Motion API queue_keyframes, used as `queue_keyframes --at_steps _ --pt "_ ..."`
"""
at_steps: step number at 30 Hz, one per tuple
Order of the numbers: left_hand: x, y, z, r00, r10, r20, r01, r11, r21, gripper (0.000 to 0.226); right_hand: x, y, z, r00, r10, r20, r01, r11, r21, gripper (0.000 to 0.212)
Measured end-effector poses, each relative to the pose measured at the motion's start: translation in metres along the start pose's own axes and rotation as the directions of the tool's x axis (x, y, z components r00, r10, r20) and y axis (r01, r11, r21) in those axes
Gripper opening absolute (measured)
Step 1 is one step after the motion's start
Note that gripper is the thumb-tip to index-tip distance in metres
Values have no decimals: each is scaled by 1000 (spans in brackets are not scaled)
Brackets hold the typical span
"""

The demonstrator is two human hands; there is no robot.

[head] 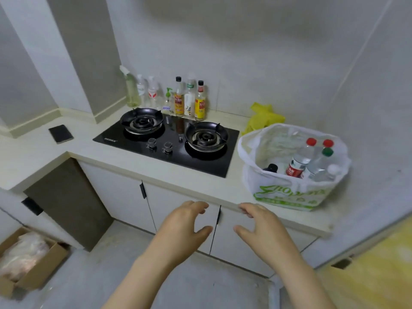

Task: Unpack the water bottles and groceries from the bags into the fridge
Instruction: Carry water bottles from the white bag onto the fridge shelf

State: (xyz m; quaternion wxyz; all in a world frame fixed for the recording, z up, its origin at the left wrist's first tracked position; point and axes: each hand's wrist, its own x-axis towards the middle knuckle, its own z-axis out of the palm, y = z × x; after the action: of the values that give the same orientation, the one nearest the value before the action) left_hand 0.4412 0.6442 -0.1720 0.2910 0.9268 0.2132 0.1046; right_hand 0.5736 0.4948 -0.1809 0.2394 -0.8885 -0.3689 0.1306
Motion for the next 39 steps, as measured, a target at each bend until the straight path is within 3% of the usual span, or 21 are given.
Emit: queue_keyframes --at_steps 12,17,24,39 --pt "134 11 8 991 131 37 -128 990 -62 49 86 47 -37 977 166 -134 -158 985 63 53" --pt "197 6 3 981 187 44 -182 979 -95 48 135 53 -52 958 218 -186 -207 975 77 43" --pt "263 9 17 959 249 132 -235 965 -115 46 175 72 -67 924 304 -232 -276 950 144 42" --pt "366 93 94 949 259 181 -236 962 -136 45 233 190 -153 873 387 -298 -328 916 230 46"
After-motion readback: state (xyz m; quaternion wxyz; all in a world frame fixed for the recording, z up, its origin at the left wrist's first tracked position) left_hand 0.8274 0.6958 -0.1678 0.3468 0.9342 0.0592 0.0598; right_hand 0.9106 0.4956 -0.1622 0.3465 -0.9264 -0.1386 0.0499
